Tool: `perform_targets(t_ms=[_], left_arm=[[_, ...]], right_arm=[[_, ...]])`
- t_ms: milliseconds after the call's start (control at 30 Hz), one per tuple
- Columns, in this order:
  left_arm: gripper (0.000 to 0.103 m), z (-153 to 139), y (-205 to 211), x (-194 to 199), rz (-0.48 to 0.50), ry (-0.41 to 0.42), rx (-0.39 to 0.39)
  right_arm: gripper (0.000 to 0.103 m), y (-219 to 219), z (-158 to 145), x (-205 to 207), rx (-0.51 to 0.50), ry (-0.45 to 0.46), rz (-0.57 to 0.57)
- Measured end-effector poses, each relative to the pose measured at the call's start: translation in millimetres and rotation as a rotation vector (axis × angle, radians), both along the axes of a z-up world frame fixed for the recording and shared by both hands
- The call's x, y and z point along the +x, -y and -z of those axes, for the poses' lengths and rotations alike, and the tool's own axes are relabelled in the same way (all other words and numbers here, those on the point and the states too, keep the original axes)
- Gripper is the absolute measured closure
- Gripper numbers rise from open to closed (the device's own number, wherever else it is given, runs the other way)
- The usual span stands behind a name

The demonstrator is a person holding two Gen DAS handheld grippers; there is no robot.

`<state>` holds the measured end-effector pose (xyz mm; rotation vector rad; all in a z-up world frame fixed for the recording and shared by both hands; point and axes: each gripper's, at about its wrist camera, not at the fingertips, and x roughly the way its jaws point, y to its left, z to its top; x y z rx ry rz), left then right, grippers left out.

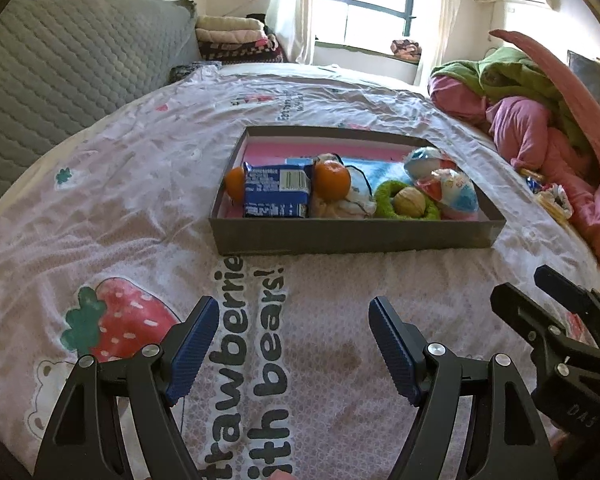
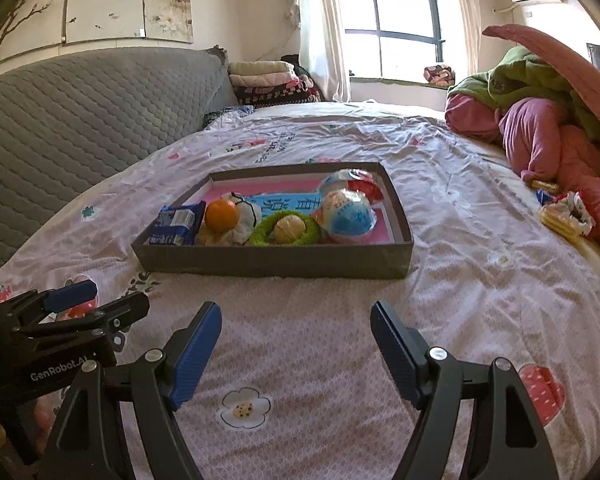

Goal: Organize objects

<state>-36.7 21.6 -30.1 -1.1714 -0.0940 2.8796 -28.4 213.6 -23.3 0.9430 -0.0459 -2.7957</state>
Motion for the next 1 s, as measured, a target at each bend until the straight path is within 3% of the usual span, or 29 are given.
perform_targets(t_ms=[1000], left_arm=[[0.025, 12.8, -4.6, -4.3, 0.007, 0.042, -0.022]], right_arm=[[0.027, 3.8, 10.4, 0.9, 0.036, -0.001, -0.014]])
